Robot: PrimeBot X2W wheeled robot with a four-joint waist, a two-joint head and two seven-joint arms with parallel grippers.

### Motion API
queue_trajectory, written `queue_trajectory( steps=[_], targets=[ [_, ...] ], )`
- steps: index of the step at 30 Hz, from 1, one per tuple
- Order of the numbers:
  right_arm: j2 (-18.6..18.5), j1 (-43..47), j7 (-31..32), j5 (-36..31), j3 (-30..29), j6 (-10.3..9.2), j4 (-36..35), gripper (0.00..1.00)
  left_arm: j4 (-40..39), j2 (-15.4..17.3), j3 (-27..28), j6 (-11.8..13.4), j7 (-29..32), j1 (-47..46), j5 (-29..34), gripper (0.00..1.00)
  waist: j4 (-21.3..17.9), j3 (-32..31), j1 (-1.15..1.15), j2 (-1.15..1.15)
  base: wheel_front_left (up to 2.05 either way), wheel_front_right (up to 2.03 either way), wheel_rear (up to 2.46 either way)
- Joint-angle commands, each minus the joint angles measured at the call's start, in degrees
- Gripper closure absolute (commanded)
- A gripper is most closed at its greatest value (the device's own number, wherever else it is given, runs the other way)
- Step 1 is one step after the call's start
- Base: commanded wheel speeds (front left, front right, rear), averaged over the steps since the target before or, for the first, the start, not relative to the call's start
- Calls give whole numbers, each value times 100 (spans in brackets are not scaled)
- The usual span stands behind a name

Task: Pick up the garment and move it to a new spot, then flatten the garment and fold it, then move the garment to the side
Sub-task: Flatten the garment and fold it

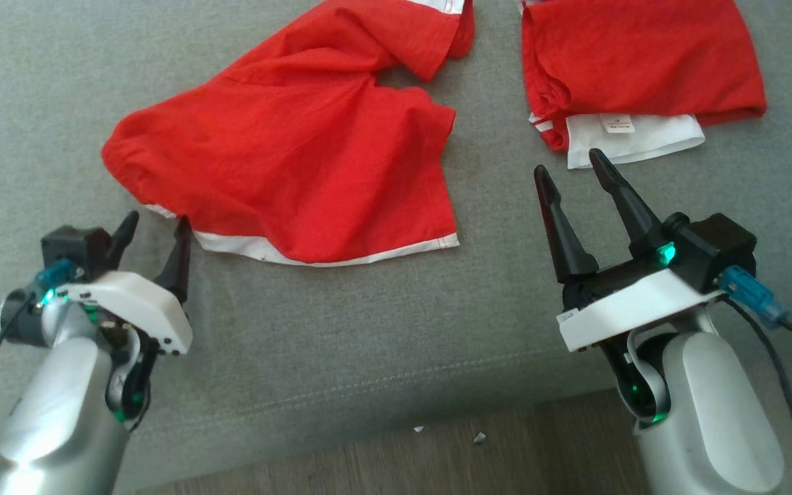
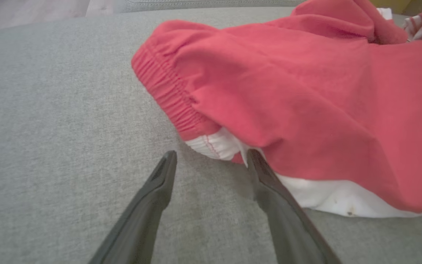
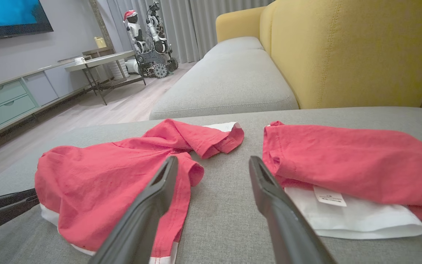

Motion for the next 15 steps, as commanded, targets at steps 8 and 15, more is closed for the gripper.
queue_trajectory(
  steps=[8,15],
  targets=[
    [56,-185,-89,53,67,36,-189,0,107,280,141,7,7,-461,62,0,-83,120,0,0,0,0,0],
    [56,-205,-98,67,52,36,-150,0,279,302,81,-29,-6,-625,67,47,-127,173,0,0,0,0,0]
  ],
)
